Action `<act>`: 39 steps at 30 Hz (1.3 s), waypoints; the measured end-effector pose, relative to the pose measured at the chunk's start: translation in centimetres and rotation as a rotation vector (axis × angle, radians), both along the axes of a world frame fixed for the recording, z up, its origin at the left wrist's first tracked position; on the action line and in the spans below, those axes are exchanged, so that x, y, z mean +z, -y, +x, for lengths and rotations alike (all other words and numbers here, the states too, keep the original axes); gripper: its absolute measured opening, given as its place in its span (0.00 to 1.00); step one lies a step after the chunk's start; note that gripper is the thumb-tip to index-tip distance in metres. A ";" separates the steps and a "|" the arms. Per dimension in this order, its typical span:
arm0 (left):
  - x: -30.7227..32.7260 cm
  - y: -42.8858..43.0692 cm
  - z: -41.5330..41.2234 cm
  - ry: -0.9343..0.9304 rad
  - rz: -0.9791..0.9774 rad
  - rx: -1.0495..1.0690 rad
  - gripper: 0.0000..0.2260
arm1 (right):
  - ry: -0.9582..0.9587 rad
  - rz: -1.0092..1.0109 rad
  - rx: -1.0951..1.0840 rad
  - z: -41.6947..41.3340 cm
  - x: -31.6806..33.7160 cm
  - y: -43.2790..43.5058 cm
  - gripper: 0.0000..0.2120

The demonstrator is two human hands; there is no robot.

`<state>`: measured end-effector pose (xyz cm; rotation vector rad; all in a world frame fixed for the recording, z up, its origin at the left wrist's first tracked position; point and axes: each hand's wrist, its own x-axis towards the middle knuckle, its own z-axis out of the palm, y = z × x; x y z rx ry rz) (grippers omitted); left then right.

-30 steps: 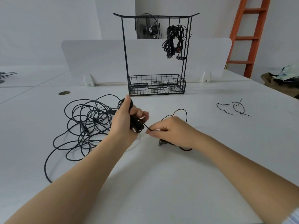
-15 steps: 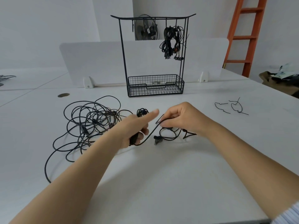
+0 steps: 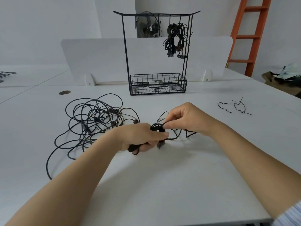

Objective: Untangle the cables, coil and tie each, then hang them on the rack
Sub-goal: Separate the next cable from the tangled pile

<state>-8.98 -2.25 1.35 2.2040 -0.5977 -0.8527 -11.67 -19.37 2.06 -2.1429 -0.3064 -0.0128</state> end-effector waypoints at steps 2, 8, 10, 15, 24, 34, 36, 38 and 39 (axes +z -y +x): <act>0.0 -0.2 0.2 -0.037 -0.075 0.008 0.22 | -0.022 0.007 0.008 0.0 0.0 0.2 0.08; 0.3 -0.3 0.7 -0.069 -0.509 0.223 0.22 | -0.082 -0.146 -0.039 0.3 -0.3 0.7 0.08; 0.3 -0.2 1.0 -0.034 -0.685 0.331 0.23 | -0.099 -0.236 -0.043 0.4 -0.6 0.6 0.09; 0.7 -0.3 2.1 -0.064 -1.136 0.640 0.19 | -0.012 -0.043 -0.051 0.3 -0.1 0.6 0.15; 0.8 -0.3 2.0 -0.362 -1.404 0.739 0.21 | -0.250 -0.169 0.183 -0.3 -0.2 -0.3 0.12; 0.5 -1.0 2.4 -0.350 -0.903 0.711 0.19 | 0.046 0.181 -0.165 0.8 -0.3 0.3 0.09; 0.3 -0.8 2.3 -0.300 -0.746 0.643 0.19 | 0.131 0.305 -0.246 1.0 -0.3 0.4 0.12; 0.3 -0.6 1.9 -0.242 -0.612 0.560 0.19 | 0.185 0.349 -0.261 0.9 -0.3 0.2 0.12; 0.3 -0.5 1.6 -0.212 -0.555 0.515 0.19 | 0.204 0.353 -0.258 0.7 -0.1 0.0 0.12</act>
